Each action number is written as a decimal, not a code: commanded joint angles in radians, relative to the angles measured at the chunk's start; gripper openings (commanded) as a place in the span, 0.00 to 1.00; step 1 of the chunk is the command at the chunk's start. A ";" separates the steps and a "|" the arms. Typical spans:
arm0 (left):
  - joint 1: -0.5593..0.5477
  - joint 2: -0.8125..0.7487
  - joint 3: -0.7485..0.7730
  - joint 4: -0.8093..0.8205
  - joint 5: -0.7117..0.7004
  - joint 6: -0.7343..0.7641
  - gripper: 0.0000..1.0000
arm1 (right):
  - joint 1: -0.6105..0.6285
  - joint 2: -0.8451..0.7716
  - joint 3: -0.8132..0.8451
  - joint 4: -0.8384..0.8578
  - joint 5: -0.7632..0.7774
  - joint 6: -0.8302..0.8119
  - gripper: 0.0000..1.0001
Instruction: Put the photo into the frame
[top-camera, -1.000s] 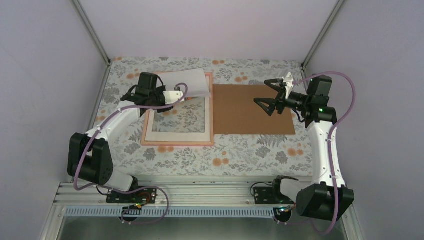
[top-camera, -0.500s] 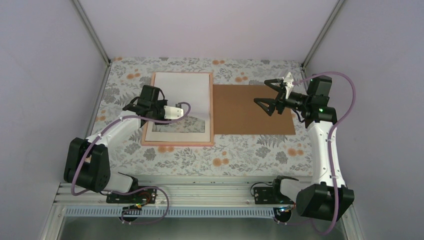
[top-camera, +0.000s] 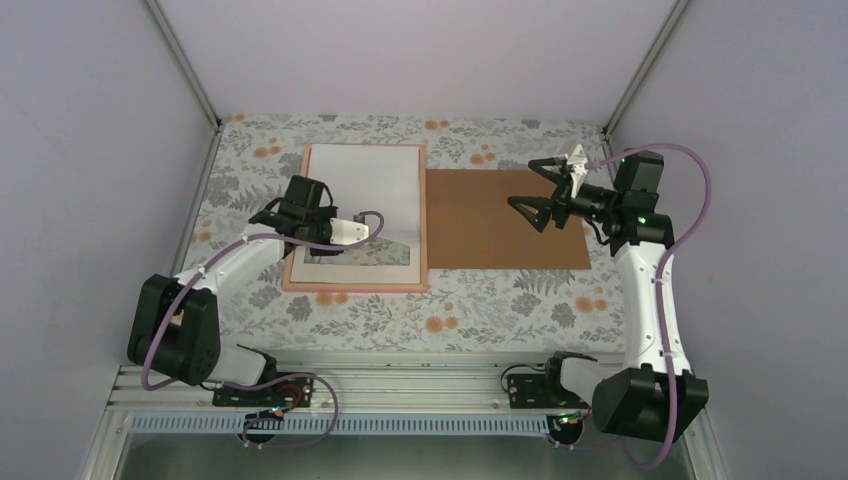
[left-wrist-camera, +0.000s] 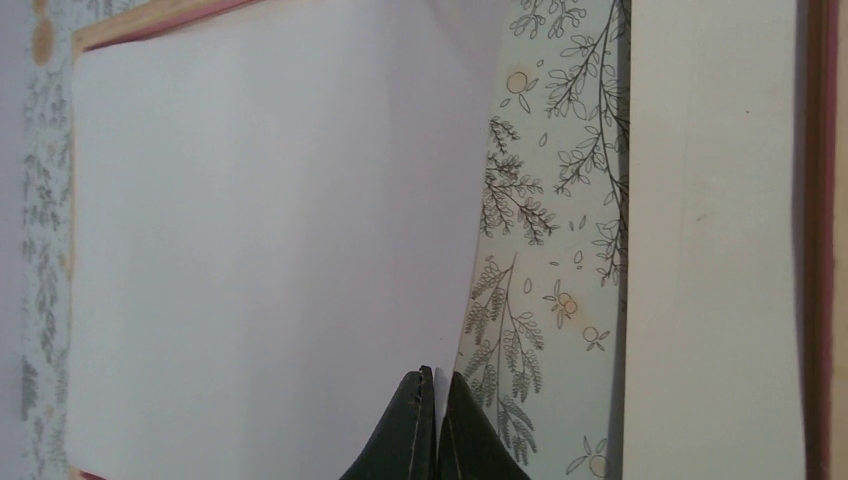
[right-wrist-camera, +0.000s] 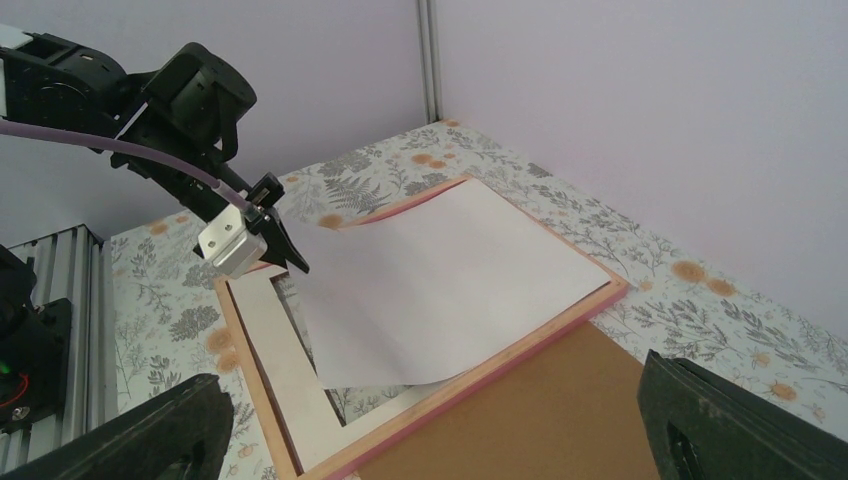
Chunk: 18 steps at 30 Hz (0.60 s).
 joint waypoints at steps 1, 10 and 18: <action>-0.002 -0.028 0.004 -0.047 0.000 -0.035 0.02 | 0.006 -0.011 -0.010 0.010 -0.029 0.003 1.00; -0.001 -0.078 -0.031 -0.055 0.016 -0.020 0.02 | 0.007 -0.007 -0.013 0.019 -0.037 0.012 1.00; -0.009 -0.020 -0.047 0.044 -0.020 -0.099 0.03 | 0.007 -0.008 -0.015 0.019 -0.037 0.012 1.00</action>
